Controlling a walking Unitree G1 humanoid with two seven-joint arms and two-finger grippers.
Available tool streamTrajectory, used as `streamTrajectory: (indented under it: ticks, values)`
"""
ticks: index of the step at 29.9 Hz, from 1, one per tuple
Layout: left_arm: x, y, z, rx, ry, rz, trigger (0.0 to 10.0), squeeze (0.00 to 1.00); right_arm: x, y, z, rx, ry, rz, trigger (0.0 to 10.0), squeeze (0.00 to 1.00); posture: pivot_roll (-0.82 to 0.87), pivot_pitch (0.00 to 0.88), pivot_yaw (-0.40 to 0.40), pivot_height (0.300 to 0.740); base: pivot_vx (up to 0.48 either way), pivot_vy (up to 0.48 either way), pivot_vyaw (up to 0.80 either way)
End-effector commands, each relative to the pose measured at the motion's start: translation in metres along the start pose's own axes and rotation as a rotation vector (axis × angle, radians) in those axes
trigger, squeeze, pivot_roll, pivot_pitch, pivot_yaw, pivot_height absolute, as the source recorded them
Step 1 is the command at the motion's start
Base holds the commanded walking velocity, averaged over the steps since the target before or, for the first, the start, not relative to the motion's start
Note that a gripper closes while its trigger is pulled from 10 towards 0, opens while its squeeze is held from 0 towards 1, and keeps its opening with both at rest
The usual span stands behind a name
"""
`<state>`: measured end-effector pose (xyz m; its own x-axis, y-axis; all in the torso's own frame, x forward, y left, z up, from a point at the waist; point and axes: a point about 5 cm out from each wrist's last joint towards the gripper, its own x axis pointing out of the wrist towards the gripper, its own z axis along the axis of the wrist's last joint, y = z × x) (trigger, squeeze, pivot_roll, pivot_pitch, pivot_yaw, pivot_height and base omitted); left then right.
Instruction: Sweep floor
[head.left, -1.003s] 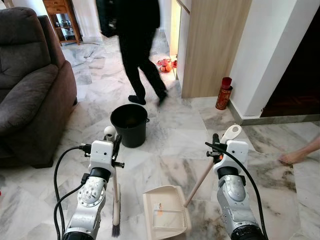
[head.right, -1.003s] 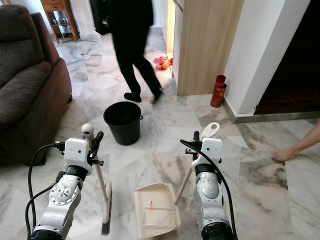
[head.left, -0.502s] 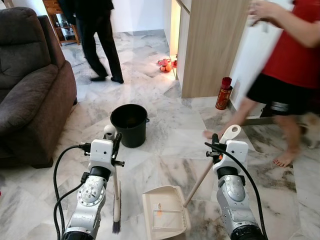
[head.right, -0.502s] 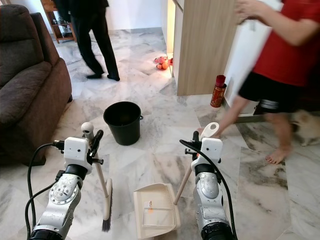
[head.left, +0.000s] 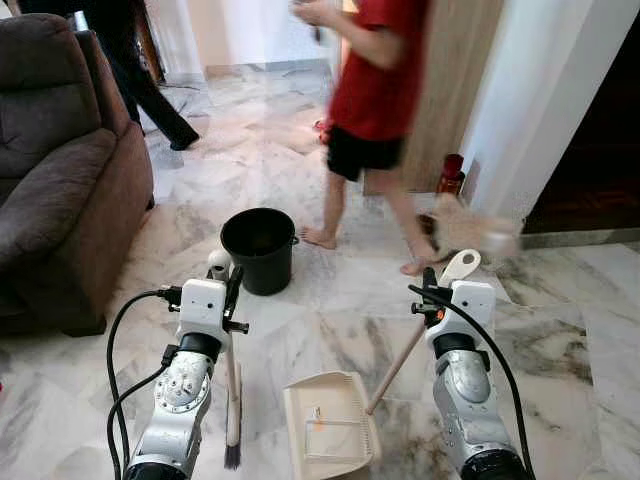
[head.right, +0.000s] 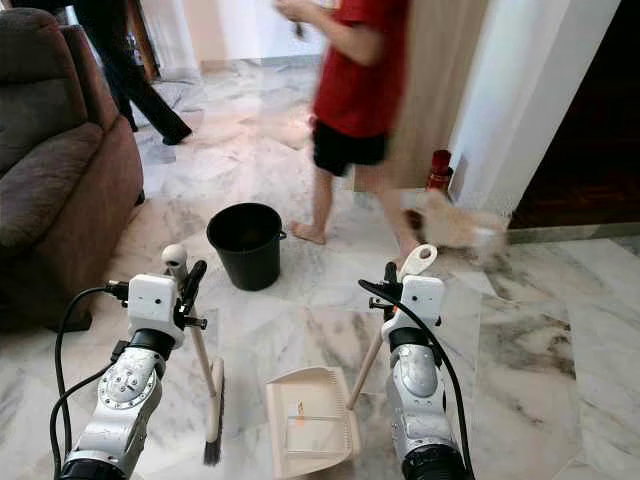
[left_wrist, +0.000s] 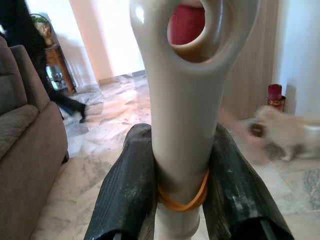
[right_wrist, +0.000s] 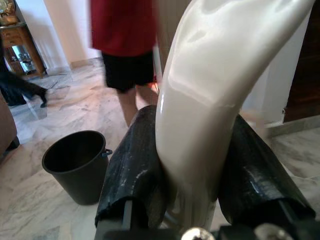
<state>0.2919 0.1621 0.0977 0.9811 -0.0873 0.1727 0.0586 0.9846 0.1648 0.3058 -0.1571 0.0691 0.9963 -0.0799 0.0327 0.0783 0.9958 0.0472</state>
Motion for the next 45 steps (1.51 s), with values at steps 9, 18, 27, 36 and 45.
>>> streamTrajectory:
  ticks: [9,18,27,36,45]
  values:
    - [0.0016,0.0034,0.0076,0.014,-0.031,0.01,10.0,0.0,0.0039,0.0055,0.0093,0.014,-0.038,0.021,10.0,0.0,0.08,0.0,0.032,0.74,0.165,0.0,0.39]
    - [0.002,0.0036,0.0077,0.017,-0.031,0.007,10.0,0.0,0.0035,0.0061,0.008,0.01,-0.031,0.025,10.0,0.0,0.09,0.0,0.035,0.74,0.262,0.0,0.0]
    - [0.0023,0.004,0.0079,0.019,-0.031,0.009,10.0,0.0,0.0042,0.0087,0.0084,0.004,-0.031,0.04,10.0,0.0,0.09,0.0,0.034,0.74,0.28,0.0,0.36]
    - [0.0023,0.0035,0.0077,0.018,-0.029,0.009,10.0,0.0,0.0038,0.0078,0.0078,0.012,-0.027,0.038,10.0,0.0,0.09,0.0,0.032,0.74,0.284,0.0,0.0]
    - [0.002,0.0034,0.0077,0.019,-0.028,0.007,10.0,0.0,0.004,0.0089,0.0075,0.015,-0.022,0.044,10.0,0.0,0.09,0.0,0.03,0.74,0.284,0.0,0.0]
